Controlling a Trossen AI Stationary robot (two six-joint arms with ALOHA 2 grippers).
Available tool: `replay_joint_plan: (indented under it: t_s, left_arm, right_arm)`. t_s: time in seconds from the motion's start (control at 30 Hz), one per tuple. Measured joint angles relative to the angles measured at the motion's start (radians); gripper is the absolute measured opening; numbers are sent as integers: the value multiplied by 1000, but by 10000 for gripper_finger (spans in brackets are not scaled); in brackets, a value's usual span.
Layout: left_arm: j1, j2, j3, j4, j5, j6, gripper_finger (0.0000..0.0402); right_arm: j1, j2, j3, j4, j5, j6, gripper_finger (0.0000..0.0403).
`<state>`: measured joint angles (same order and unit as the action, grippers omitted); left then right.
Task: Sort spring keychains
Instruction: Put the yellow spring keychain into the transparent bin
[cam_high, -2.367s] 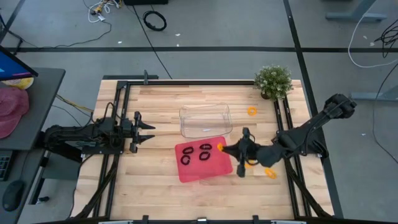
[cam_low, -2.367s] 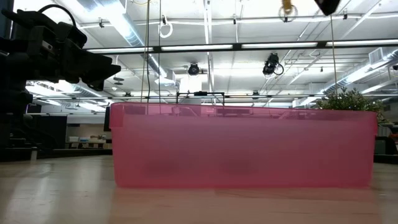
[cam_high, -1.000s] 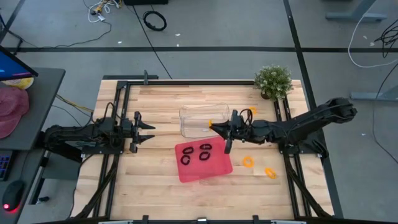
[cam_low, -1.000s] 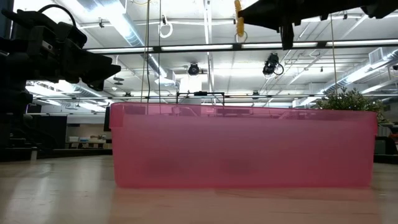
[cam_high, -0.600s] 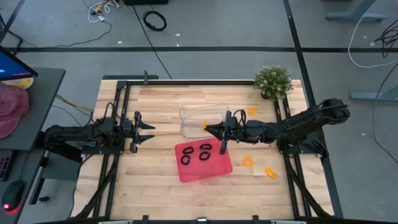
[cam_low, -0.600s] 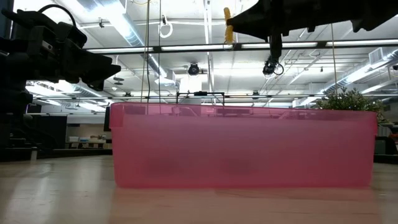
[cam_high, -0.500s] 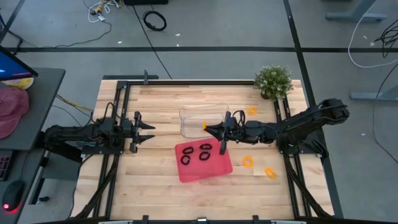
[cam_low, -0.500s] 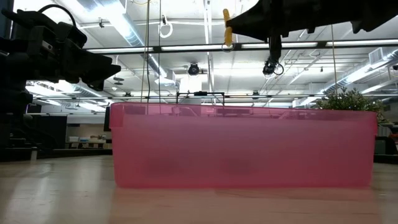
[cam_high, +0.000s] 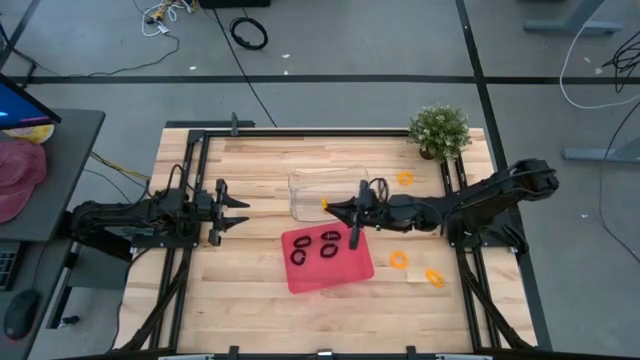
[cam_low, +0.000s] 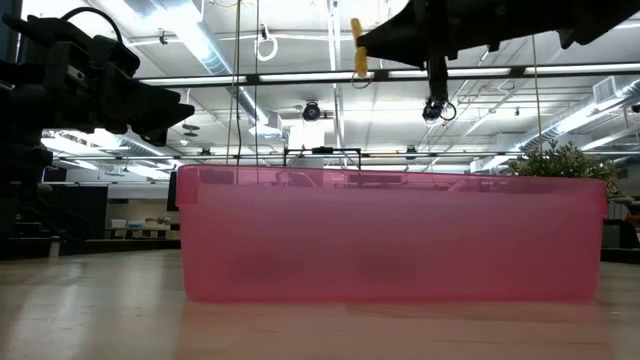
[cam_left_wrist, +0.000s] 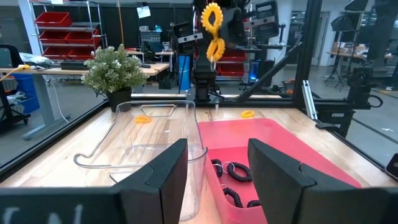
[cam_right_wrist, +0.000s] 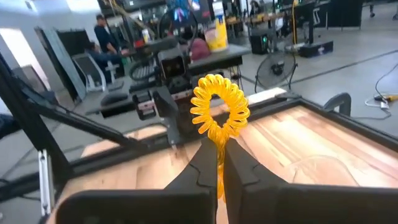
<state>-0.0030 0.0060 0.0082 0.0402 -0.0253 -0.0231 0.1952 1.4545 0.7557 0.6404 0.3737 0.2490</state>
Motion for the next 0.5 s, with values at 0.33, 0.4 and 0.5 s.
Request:
replay_joint_plan:
  t_s: [0.33,0.4,0.5]
  left_arm:
    - [0,0,0,-1,0,0,172]
    - [0,0,0,-2,0,0,172]
    - [0,0,0,-2,0,0,172]
  right_arm:
    - [6,38,200,-352,0,10,0]
    - [6,38,239,-413,-1,17,0]
    - [0,37,297,-544,-1,17,0]
